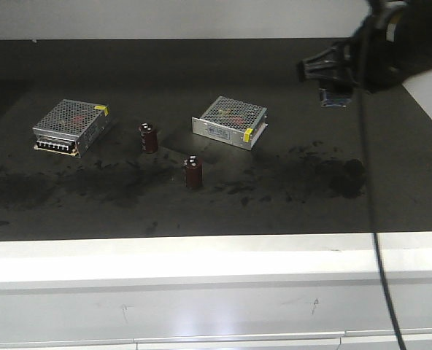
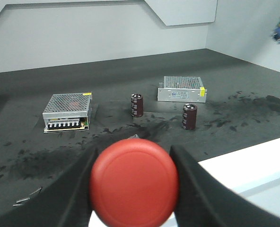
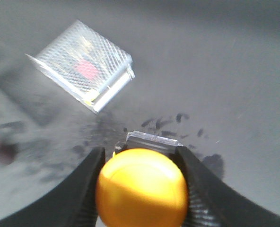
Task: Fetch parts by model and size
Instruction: 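Lift the yellow-capped button with the right gripper and retract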
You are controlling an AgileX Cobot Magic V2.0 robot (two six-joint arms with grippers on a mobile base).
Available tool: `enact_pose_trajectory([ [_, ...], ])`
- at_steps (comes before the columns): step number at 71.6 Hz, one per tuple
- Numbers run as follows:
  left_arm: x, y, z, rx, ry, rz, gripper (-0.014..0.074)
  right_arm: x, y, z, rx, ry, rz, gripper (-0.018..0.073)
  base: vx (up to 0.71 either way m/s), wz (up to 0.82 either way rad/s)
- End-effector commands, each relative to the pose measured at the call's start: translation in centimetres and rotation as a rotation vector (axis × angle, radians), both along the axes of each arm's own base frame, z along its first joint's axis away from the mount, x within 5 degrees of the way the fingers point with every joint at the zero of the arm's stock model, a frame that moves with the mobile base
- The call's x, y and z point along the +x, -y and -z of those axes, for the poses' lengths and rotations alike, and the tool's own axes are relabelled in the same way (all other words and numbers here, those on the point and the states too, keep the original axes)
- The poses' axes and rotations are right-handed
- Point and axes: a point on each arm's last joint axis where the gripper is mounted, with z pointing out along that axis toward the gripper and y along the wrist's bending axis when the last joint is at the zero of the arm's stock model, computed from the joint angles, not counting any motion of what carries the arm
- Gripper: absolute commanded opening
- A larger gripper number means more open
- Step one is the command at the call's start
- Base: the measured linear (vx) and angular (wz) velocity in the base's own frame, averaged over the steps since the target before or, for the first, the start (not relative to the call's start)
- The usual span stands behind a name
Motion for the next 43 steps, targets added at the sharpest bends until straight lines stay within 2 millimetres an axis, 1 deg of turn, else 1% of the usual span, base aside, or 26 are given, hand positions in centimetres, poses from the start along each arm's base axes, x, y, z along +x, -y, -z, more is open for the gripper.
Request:
enact_pose_trajectory([
  [1,-0.1,0.1,-1.5,-0.036,0.089,0.020,-0.0004,-3.9,1.4,-2.4,0.032,0.227,-0.038,-0.0002,0.00,0.00],
  [6,-0.1,0.1,-1.5,-0.036,0.089,0.020,-0.0004,-6.5,2.2,-2.2,0.042,0.286,-0.055,-0.0002,0.00,0.00],
  [7,-0.1,0.1,-1.5,-0.036,0.089,0.020,-0.0004,-7.3,2.5,-2.3,0.046,0.305,-0.057,-0.0002,0.00,0.00],
  [9,-0.1,0.1,-1.5,-0.036,0.089,0.020,-0.0004,-8.0,2.7,-1.8,0.048,0.311,-0.061,-0.0002,0.00,0.00],
  [12,-0.1,0.1,-1.5,-0.036,0.089,0.020,-0.0004,-9.7,3.2,-1.6,0.057,0.344,-0.066,-0.0002,0.00,0.00],
  [14,-0.1,0.1,-1.5,-0.036,0.089,0.020,-0.0004,-10.6,3.5,-1.0,0.058,0.350,-0.069,-0.0002,0.00,0.00],
  [16,-0.1,0.1,-1.5,-0.036,0.089,0.020,-0.0004,-11.3,3.7,-0.8,0.062,0.367,-0.073,-0.0002,0.00,0.00],
  [17,-0.1,0.1,-1.5,-0.036,0.089,0.020,-0.0004,-12.0,3.9,-0.8,0.067,0.385,-0.075,-0.0002,0.00,0.00],
  [18,-0.1,0.1,-1.5,-0.036,0.089,0.020,-0.0004,-12.4,4.1,-0.3,0.064,0.385,-0.077,-0.0002,0.00,0.00],
  [33,-0.1,0.1,-1.5,-0.036,0.089,0.020,-0.0004,-18.8,6.1,2.1,0.111,0.546,-0.098,-0.0002,0.00,0.00],
  [40,-0.1,0.1,-1.5,-0.036,0.089,0.020,-0.0004,-21.6,7.0,3.1,0.136,0.615,-0.100,-0.0002,0.00,0.00],
  [43,-0.1,0.1,-1.5,-0.036,0.089,0.020,-0.0004,-22.5,7.3,3.7,0.140,0.634,-0.100,-0.0002,0.00,0.00],
])
